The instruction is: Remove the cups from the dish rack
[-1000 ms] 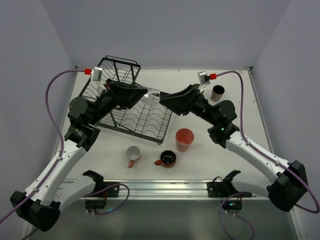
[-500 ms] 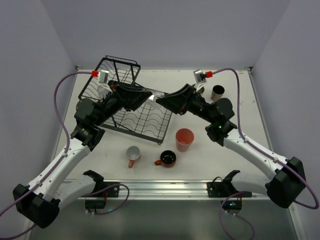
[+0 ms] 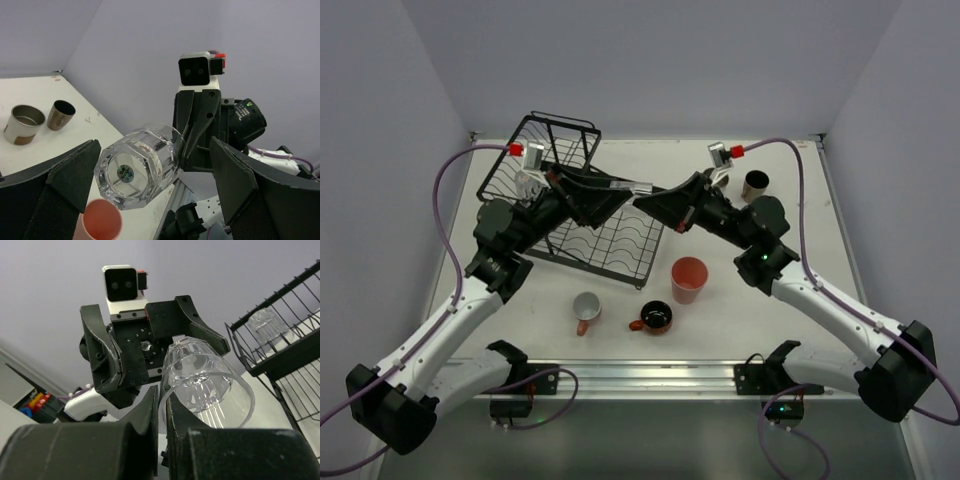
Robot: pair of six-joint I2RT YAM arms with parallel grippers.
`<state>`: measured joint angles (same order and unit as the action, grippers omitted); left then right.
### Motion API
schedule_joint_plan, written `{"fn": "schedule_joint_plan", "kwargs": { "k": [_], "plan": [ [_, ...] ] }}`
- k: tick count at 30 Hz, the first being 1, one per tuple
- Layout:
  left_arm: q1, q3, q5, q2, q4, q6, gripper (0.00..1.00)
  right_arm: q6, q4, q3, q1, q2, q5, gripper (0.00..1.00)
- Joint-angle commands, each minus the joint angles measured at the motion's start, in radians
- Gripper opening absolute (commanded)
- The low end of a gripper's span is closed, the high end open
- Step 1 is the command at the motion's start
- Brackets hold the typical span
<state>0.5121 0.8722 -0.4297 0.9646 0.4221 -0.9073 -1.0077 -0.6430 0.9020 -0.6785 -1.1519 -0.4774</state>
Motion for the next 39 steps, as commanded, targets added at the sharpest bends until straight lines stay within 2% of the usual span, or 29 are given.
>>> {"fn": "schedule_joint_plan", "kwargs": {
  "k": [1, 6, 7, 9, 10, 12, 13, 14, 16, 18, 24, 29, 35, 39],
  "plan": [
    [0.005, 0.031, 0.016, -0.036, -0.02, 0.065, 1.0, 0.115, 0.136, 0.046, 0.005, 0.058, 0.075, 0.0],
    [0.005, 0.12, 0.129, -0.098, -0.248, 0.237, 1.0, 0.3, 0.383, 0.087, 0.031, 0.144, 0.138, 0.0],
    [0.005, 0.132, 0.149, -0.121, -0.285, 0.263, 1.0, 0.329, 0.498, 0.11, 0.054, 0.156, 0.166, 0.0],
    [0.005, 0.157, 0.192, -0.148, -0.39, 0.344, 1.0, 0.421, 0.619, 0.133, 0.089, 0.191, 0.192, 0.0],
    [0.005, 0.159, 0.2, -0.162, -0.414, 0.367, 1.0, 0.441, 0.726, 0.141, 0.144, 0.204, 0.216, 0.0],
    [0.005, 0.156, 0.215, -0.208, -0.508, 0.438, 1.0, 0.498, 0.831, 0.149, 0.219, 0.218, 0.226, 0.0],
    [0.005, 0.149, 0.218, -0.223, -0.532, 0.458, 1.0, 0.52, 0.943, 0.164, 0.281, 0.216, 0.256, 0.0],
    [0.005, 0.146, 0.224, -0.251, -0.561, 0.481, 1.0, 0.543, 0.986, 0.169, 0.299, 0.213, 0.352, 0.0],
    [0.005, 0.12, 0.241, -0.302, -0.631, 0.541, 1.0, 0.593, 1.112, 0.198, 0.354, 0.164, 0.393, 0.0],
    [0.005, 0.091, 0.267, -0.342, -0.67, 0.588, 1.0, 0.633, 1.169, 0.212, 0.364, 0.118, 0.471, 0.0],
    [0.003, -0.03, 0.35, -0.492, -0.698, 0.67, 1.0, 0.693, 1.272, 0.293, 0.399, -0.165, 0.549, 0.0],
    [0.005, -0.117, 0.408, -0.586, -0.684, 0.686, 1.0, 0.736, 1.382, 0.435, 0.398, -0.382, 0.606, 0.0],
    [0.003, -0.159, 0.425, -0.624, -0.672, 0.685, 1.0, 0.748, 1.421, 0.482, 0.398, -0.494, 0.631, 0.0],
    [0.003, -0.176, 0.532, -0.671, -0.68, 0.674, 1.0, 0.755, 1.39, 0.457, 0.398, -0.555, 0.612, 0.0]
  ]
}}
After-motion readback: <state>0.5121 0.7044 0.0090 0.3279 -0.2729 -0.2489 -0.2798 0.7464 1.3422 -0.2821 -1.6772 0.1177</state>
